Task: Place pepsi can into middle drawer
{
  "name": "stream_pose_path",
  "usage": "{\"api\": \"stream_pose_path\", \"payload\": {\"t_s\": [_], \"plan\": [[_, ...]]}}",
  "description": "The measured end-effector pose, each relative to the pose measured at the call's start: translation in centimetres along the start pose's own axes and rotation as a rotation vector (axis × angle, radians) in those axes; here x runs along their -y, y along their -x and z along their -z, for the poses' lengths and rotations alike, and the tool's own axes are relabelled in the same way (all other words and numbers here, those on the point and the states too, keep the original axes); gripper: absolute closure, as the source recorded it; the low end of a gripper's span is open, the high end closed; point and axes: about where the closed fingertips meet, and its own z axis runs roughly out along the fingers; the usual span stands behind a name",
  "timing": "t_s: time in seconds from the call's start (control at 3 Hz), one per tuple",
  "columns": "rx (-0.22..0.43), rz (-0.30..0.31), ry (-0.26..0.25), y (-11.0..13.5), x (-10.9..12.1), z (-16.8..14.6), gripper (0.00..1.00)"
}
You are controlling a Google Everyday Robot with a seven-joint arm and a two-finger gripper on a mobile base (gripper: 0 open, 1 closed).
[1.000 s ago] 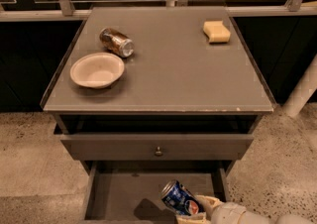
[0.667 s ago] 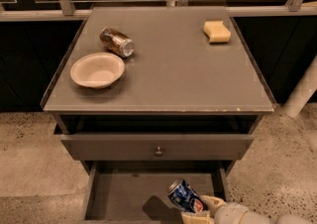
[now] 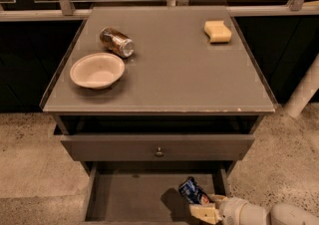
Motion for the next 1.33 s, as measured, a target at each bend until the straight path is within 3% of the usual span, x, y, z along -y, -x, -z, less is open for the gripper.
{"api": "stream_pose_path", "payload": {"t_s": [0.67,1.0,1.33], "plan": [[-0.089,-0.126,0.024,-3.8,5.7,-6.2,1.00],[-0.095,-0.128,0.025,-4.0,5.9,-6.5,0.82],[-0.095,-0.128,0.025,-4.0,5.9,-6.5,0.58]]}}
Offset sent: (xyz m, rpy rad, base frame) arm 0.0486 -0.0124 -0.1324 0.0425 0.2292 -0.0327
